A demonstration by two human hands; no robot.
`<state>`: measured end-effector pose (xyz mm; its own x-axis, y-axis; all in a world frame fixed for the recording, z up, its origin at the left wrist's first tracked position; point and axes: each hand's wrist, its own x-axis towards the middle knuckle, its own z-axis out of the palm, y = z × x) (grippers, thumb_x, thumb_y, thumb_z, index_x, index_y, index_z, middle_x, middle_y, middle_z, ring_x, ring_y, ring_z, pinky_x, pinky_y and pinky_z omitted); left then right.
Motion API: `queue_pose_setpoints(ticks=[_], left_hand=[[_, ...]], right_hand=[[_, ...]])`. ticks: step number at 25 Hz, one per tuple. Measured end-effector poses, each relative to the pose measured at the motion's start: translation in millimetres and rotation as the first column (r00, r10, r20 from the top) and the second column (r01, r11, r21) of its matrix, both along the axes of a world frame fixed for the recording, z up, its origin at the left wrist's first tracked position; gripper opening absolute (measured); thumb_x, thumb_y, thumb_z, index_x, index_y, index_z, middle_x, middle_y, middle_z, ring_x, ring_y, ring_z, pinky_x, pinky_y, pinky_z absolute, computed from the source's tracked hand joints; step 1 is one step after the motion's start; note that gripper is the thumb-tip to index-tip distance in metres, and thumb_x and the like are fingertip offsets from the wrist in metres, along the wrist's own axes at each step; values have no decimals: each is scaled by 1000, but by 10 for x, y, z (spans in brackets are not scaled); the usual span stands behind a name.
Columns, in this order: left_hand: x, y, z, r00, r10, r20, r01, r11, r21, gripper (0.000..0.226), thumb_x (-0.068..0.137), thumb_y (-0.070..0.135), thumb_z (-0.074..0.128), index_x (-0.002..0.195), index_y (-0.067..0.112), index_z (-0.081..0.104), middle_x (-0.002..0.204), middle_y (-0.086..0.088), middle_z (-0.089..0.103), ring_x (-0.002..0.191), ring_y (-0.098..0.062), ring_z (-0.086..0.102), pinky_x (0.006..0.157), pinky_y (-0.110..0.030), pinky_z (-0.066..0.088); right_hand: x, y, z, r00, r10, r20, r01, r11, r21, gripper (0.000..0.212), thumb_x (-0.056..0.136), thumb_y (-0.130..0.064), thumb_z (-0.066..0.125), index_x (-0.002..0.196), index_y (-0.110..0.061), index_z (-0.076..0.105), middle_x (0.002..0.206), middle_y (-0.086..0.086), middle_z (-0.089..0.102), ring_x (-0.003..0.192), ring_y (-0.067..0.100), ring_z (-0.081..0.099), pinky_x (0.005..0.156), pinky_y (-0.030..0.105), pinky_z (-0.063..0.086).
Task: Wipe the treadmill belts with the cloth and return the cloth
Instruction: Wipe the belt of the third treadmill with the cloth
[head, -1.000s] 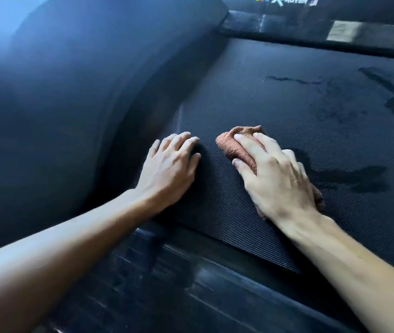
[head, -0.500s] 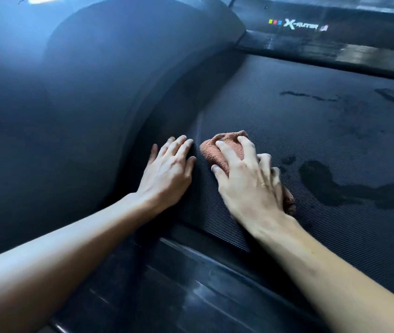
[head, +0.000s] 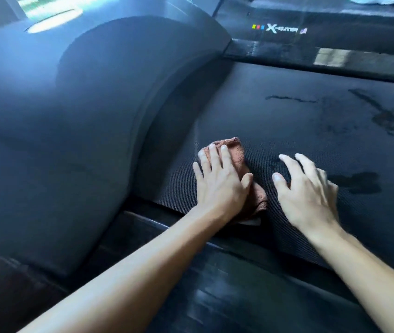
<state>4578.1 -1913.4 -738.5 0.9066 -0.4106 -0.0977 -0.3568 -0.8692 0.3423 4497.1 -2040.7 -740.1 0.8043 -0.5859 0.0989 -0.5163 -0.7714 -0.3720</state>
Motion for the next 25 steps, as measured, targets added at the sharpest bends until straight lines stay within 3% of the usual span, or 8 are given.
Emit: queue_pose_setpoints(ticks=[3, 7, 10, 12, 14, 17, 23, 25], left_hand=[[43, 331, -10, 996, -24, 91, 19, 998, 61, 72, 91, 38, 33, 153, 6, 11, 162, -12, 3, 149, -27, -5, 118, -47, -3], [180, 763, -3, 979, -97, 181, 86, 994, 72, 73, 86, 37, 36, 153, 16, 17, 162, -1, 7, 147, -22, 10, 114, -38, 18], [132, 787, -90, 963, -181, 198, 166, 982, 91, 77, 85, 57, 19, 155, 26, 5, 162, 9, -6, 149, -13, -6, 119, -36, 0], [239, 772, -196, 957, -198, 211, 173, 976, 133, 74, 92, 59, 25, 155, 25, 5, 162, 10, -5, 148, -11, -9, 118, -37, -7], [599, 757, -240, 967, -116, 225, 83, 985, 149, 69, 97, 48, 35, 155, 22, 8, 162, 7, 0, 149, -12, -4, 119, -39, -4], [1146, 719, -134, 984, 25, 174, -49, 989, 136, 66, 99, 41, 35, 155, 18, 10, 163, 3, 3, 149, -16, 2, 120, -42, 0], [414, 953, -210, 969, -60, 241, 35, 994, 107, 64, 100, 40, 31, 155, 22, 4, 162, 9, -5, 149, -10, -5, 120, -35, -5], [612, 899, -200, 971, -60, 233, 31, 992, 125, 65, 100, 40, 32, 155, 20, 5, 162, 7, -2, 149, -11, -2, 120, -36, -2]], right_hand=[[-229, -50, -97, 999, 22, -28, -23, 999, -41, 46, 97, -38, 49, 142, -29, 48, 154, 6, 35, 137, 27, 35, 110, 48, 22], [-328, -1, -311, 993, 20, -118, -20, 1000, 6, 51, 100, -53, 29, 150, -40, 31, 162, 0, 19, 148, 19, 17, 118, 44, 9], [-348, 68, -448, 995, 2, -98, -11, 995, -95, 60, 94, -57, 18, 150, -39, 29, 161, 1, 21, 148, 20, 20, 118, 45, 10], [-324, 58, -475, 996, -11, -89, 1, 994, -109, 61, 93, -57, 16, 150, -39, 29, 161, 1, 22, 147, 21, 21, 117, 46, 12], [-320, 55, -491, 996, -24, -86, 13, 992, -128, 62, 93, -57, 15, 150, -39, 30, 160, 2, 23, 147, 21, 22, 117, 46, 13], [-307, 68, -504, 994, -43, -98, 27, 988, -153, 62, 93, -56, 14, 150, -39, 30, 160, 1, 23, 147, 20, 22, 117, 46, 13], [-298, 61, -513, 996, -39, -82, 25, 987, -160, 59, 94, -54, 19, 149, -38, 32, 159, 4, 26, 146, 23, 24, 115, 49, 16], [-307, 72, -488, 996, -41, -84, 27, 987, -156, 59, 94, -54, 19, 149, -38, 33, 159, 4, 26, 146, 23, 24, 115, 50, 17]])
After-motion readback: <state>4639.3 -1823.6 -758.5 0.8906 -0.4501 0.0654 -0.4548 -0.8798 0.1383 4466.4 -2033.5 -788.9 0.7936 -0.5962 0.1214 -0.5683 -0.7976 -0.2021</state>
